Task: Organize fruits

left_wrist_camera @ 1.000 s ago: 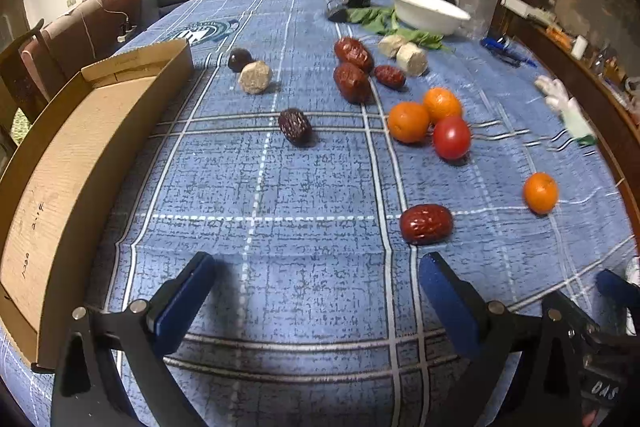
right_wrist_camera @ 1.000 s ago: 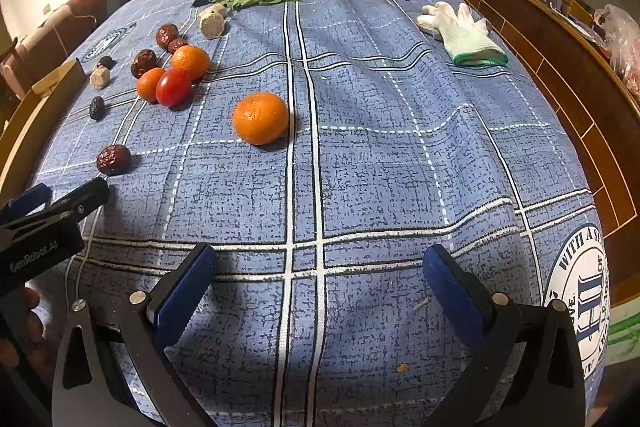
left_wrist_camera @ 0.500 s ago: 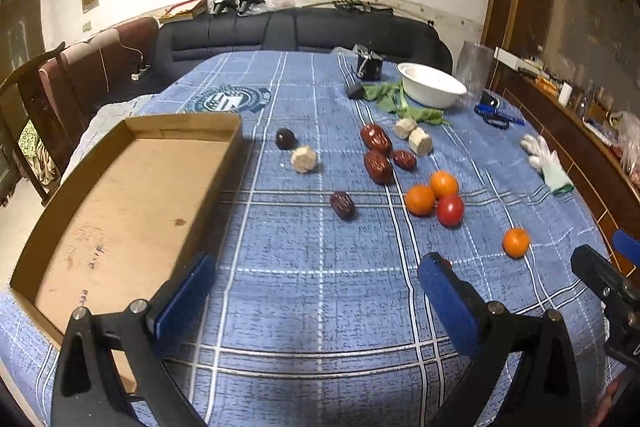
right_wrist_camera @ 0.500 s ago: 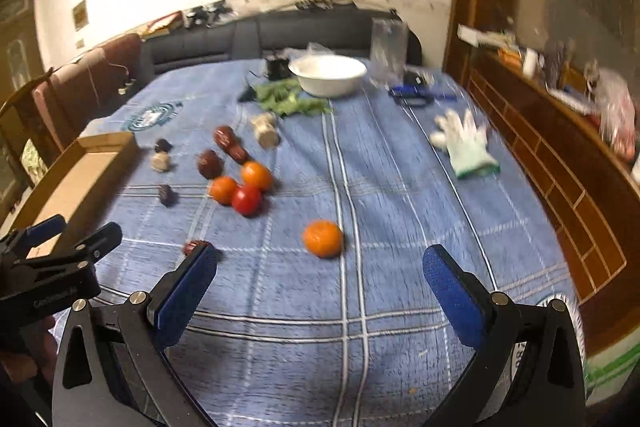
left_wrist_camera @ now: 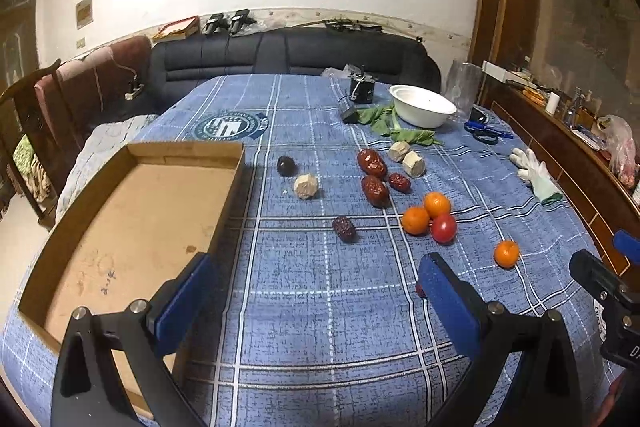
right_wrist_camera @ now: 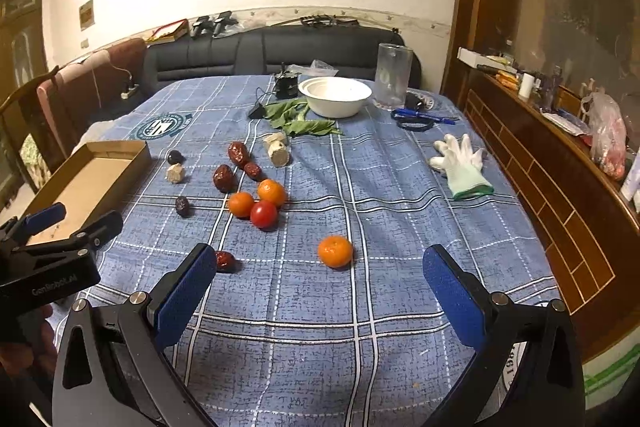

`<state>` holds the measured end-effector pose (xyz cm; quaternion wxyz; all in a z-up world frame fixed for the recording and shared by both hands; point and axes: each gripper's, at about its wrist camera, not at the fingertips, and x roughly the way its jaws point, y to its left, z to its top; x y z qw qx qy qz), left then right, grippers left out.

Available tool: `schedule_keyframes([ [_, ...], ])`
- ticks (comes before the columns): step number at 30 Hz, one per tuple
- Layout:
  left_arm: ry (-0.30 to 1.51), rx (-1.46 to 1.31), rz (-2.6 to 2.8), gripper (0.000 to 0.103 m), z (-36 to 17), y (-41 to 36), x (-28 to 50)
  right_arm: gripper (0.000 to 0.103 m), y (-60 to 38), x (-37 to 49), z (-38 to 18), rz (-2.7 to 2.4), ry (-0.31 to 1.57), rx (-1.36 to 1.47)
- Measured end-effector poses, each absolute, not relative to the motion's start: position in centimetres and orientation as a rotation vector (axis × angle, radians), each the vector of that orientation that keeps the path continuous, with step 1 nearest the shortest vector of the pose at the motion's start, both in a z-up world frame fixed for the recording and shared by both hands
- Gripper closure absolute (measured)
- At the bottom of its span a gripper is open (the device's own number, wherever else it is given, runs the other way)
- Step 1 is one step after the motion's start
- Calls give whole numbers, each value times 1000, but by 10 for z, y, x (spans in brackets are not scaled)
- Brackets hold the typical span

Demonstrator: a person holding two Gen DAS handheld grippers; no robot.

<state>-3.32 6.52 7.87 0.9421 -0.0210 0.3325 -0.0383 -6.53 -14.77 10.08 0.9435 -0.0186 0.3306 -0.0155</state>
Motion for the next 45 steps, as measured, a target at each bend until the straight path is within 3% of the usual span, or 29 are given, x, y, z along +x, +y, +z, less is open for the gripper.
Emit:
schedule_keyframes([
  [20, 527, 0, -61, 0, 95, 62, -49, 0, -145, -74, 106, -96, 604, -37],
  [45, 613, 20, -27, 0, 71, 35, -50, 0, -180, -69, 87, -33, 662, -50],
])
